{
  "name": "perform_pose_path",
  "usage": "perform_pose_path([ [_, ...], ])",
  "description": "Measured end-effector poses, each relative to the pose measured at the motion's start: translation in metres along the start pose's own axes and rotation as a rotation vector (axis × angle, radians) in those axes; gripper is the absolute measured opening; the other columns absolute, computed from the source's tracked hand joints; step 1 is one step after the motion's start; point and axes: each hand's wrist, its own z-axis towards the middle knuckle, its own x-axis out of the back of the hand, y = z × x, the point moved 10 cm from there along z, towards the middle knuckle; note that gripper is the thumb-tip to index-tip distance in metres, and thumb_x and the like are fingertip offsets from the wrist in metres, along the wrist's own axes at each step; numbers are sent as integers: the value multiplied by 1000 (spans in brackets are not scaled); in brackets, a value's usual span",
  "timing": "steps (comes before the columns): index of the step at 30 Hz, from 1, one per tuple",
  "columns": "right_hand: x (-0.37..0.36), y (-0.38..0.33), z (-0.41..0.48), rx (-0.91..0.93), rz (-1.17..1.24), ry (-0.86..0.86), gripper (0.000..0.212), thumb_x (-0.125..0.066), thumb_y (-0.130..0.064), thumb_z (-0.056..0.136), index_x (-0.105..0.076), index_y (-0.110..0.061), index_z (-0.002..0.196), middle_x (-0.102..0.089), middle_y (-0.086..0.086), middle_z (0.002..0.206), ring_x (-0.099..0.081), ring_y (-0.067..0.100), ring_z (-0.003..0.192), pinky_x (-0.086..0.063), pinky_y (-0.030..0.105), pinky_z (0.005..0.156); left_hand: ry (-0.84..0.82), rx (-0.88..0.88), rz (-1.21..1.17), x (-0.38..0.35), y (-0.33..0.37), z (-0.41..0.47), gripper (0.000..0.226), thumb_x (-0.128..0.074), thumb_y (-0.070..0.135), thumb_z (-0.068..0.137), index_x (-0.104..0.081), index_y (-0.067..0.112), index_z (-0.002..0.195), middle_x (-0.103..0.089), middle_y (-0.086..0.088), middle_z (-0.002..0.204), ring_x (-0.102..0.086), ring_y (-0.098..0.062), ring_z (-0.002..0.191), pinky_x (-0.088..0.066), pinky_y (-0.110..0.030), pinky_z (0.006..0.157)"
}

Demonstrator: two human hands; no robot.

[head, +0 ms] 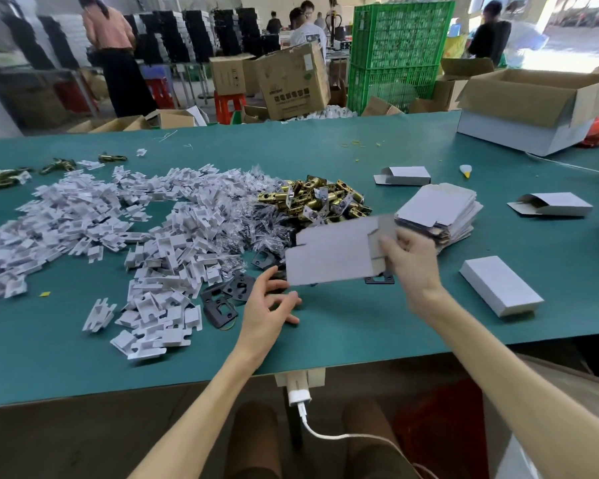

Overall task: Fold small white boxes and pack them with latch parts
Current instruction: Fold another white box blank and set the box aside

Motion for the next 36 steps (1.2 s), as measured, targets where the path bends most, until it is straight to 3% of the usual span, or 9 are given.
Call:
perform_pose_path([
  [3,-13,55,-22,-240,150,19,19,-58,0,98,-72,-9,108,-80,3,95,-75,17,81,-60,30,67,17,19,-78,6,-1,1,47,-70,18,99,-52,16,142,-67,-10,118,-77,-27,91,-63,-40,73],
  [6,-30,83,-37,-389,277,-53,23,-62,5,93,-68,1,116,-79,9,102,-76,26,92,-62,31,70,111,38,-225,21,-4,3,33,-69,15,99,-59,15,130,-75,-10,101,-74,-25,80,-61,-29,71],
  [9,-47,84,-46,-411,297,-165,33,-67,6,89,-65,0,121,-77,11,110,-75,29,99,-62,32,72,112,79,-323,24,-7,2,30,-74,24,90,-68,10,115,-76,-8,88,-71,-18,73,-59,-23,68],
  [13,-61,84,-53,-402,285,-244,46,-71,8,86,-57,-3,128,-75,13,115,-73,30,106,-61,36,79,82,84,-225,17,-6,0,34,-80,38,78,-75,14,103,-80,-5,95,-73,-17,79,-60,-26,69],
  [17,-60,84,-55,-381,286,-244,49,-71,6,86,-56,-9,130,-76,10,114,-73,29,104,-61,34,75,33,93,-125,9,-4,-5,47,-82,42,75,-74,8,107,-81,0,92,-74,-13,79,-56,-18,68],
  [21,-66,82,-58,-365,239,-297,56,-74,5,85,-54,-15,133,-76,10,115,-73,30,106,-60,33,77,-7,172,-143,5,-9,-10,54,-86,43,65,-71,22,113,-78,21,102,-72,4,93,-52,-6,73],
  [27,-66,79,-58,-350,263,-313,58,-75,3,86,-52,-15,136,-76,13,114,-72,36,106,-60,42,89,-108,183,-113,-7,-5,-13,53,-82,42,71,-68,25,119,-76,23,109,-70,5,101,-52,-8,80],
  [31,-68,78,-60,-337,266,-334,56,-75,1,87,-52,-15,136,-76,12,113,-72,36,105,-60,42,90,-141,190,-16,-12,-6,-14,55,-86,51,77,-63,31,123,-74,21,115,-67,2,110,-48,-20,98],
  [36,-68,79,-59,-334,275,-347,54,-76,0,86,-54,-16,133,-77,11,112,-74,33,103,-61,40,87,-162,180,10,-14,-7,-14,60,-81,50,73,-61,32,127,-72,23,118,-65,4,112,-46,-24,105],
])
